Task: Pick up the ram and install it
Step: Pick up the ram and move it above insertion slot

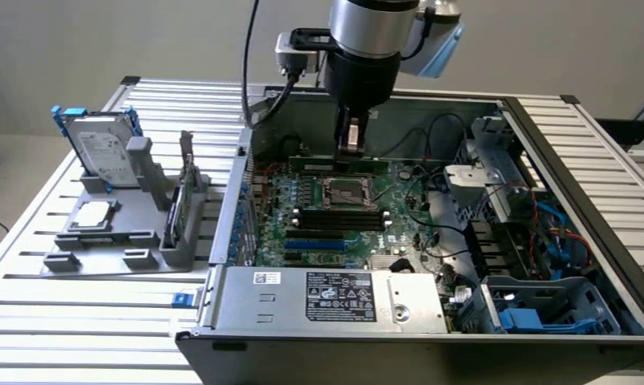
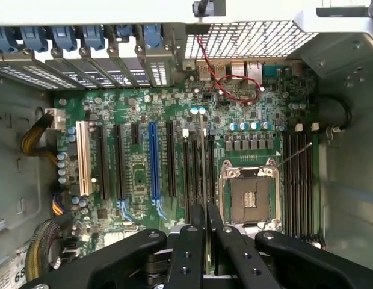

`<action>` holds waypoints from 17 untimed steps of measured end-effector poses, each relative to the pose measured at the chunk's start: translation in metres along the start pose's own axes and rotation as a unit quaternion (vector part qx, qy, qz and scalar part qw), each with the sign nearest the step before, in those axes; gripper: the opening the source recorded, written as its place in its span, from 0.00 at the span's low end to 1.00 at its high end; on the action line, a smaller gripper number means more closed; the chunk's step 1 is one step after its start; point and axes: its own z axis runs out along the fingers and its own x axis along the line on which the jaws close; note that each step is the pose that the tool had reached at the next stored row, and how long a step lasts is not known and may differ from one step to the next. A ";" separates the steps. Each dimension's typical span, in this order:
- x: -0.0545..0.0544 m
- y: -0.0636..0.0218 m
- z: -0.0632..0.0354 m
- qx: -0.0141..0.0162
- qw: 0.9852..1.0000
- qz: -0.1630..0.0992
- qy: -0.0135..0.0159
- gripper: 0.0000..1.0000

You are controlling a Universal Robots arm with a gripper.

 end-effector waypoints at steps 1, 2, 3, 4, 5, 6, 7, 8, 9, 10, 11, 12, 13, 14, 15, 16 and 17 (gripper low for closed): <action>-0.001 -0.0014 0.0012 0.000 1.000 0.001 0.000 0.14; -0.001 -0.0028 0.0022 0.000 1.000 0.001 0.000 0.14; -0.002 -0.0044 0.0035 0.000 1.000 0.002 0.000 0.14; -0.002 -0.0059 0.0047 0.000 1.000 0.003 0.000 0.14; -0.003 -0.0074 0.0059 0.000 1.000 0.003 0.000 0.14; -0.004 -0.0089 0.0073 0.000 1.000 0.003 0.000 0.14; -0.005 -0.0104 0.0088 0.000 1.000 0.004 0.000 0.14; -0.007 -0.0117 0.0101 0.000 1.000 0.004 0.000 0.14; -0.008 -0.0130 0.0112 0.000 1.000 0.004 0.000 0.14; -0.009 -0.0143 0.0125 0.000 1.000 0.004 0.000 0.14; -0.010 -0.0154 0.0136 0.000 1.000 0.004 0.000 0.14; -0.011 -0.0157 0.0148 0.000 1.000 0.005 0.000 0.14; -0.012 -0.0159 0.0156 0.000 1.000 0.005 0.000 0.14; -0.012 -0.0159 0.0157 0.000 1.000 0.005 0.000 0.14; -0.012 -0.0159 0.0156 0.000 1.000 0.005 0.000 0.14; -0.012 -0.0160 0.0156 0.000 1.000 0.005 0.000 0.14; -0.012 -0.0160 0.0156 0.000 1.000 0.005 0.000 0.14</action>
